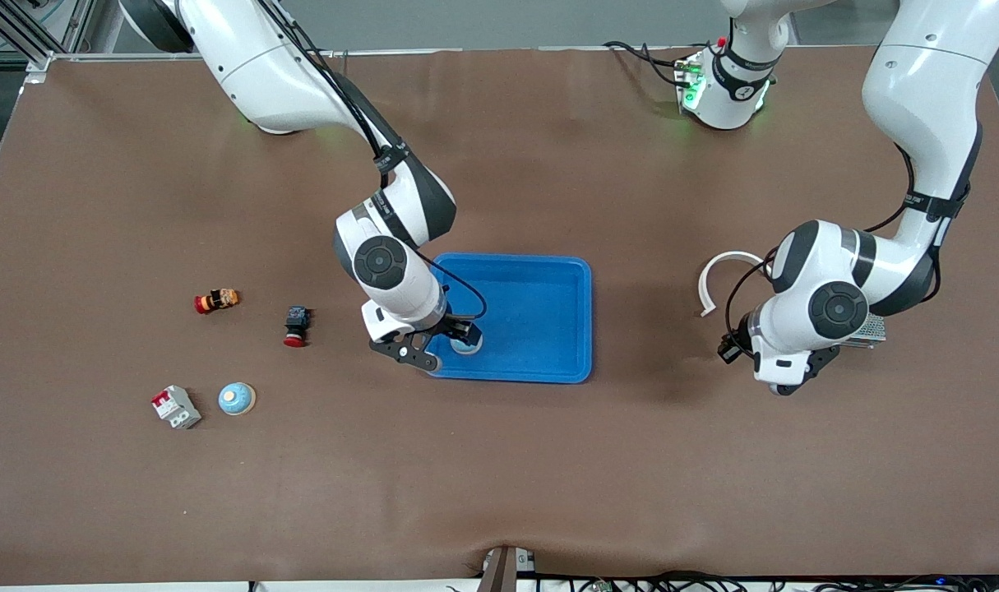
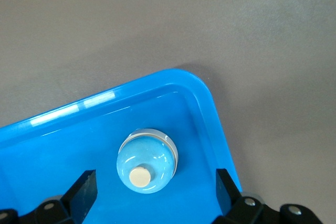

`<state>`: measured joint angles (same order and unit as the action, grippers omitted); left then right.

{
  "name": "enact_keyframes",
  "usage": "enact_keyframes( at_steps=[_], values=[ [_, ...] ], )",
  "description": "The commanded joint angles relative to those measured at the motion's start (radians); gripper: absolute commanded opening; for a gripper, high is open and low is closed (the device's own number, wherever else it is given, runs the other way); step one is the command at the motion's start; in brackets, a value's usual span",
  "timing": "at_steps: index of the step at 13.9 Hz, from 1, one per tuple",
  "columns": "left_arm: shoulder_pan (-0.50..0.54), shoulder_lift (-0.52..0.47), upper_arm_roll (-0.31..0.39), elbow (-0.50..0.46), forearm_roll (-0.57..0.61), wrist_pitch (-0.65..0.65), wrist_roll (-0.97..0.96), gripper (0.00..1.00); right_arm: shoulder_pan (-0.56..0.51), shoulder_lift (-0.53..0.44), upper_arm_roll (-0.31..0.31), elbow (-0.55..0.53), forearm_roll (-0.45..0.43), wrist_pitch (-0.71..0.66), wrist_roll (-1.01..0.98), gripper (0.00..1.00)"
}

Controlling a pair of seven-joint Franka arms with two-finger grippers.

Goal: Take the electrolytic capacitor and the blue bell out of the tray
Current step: 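Carry the capacitor with the left gripper while the right gripper reaches the bell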

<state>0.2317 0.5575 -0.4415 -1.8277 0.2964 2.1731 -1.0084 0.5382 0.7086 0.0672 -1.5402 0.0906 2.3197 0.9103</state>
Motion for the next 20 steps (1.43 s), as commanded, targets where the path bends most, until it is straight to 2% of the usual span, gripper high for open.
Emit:
enact_keyframes(
  at_steps=[1, 5, 11, 13, 14, 16, 19, 20],
  values=[
    [0.030, -0.027, 0.000, -0.085, -0.005, 0.100, 0.014, 0.00, 0.026, 0.037, -0.010, 0.011, -0.015, 0.055, 0.039, 1.00],
    [0.075, 0.010, 0.001, -0.122, 0.081, 0.204, 0.014, 0.00, 0.045, 0.055, -0.012, 0.012, -0.019, 0.066, 0.070, 1.00],
    [0.064, 0.024, 0.000, -0.124, 0.079, 0.205, -0.007, 0.00, 0.049, 0.078, -0.010, 0.015, -0.012, 0.098, 0.071, 1.00],
    [0.061, 0.025, -0.002, -0.124, 0.079, 0.205, -0.021, 0.03, 0.049, 0.083, -0.010, 0.015, -0.012, 0.105, 0.071, 1.00],
    [0.051, 0.027, -0.002, -0.124, 0.079, 0.205, -0.033, 0.09, 0.049, 0.083, -0.010, 0.015, -0.014, 0.106, 0.071, 1.00],
    [0.037, 0.030, 0.000, -0.122, 0.079, 0.205, -0.035, 0.28, 0.049, 0.084, -0.010, 0.015, -0.014, 0.109, 0.071, 1.00],
    [0.046, 0.039, 0.000, -0.116, 0.081, 0.205, -0.016, 0.62, 0.054, 0.100, -0.012, 0.014, -0.014, 0.132, 0.073, 1.00],
    [0.049, 0.038, 0.000, -0.114, 0.081, 0.205, -0.016, 0.78, 0.055, 0.101, -0.012, 0.015, -0.014, 0.133, 0.073, 1.00]
  ],
)
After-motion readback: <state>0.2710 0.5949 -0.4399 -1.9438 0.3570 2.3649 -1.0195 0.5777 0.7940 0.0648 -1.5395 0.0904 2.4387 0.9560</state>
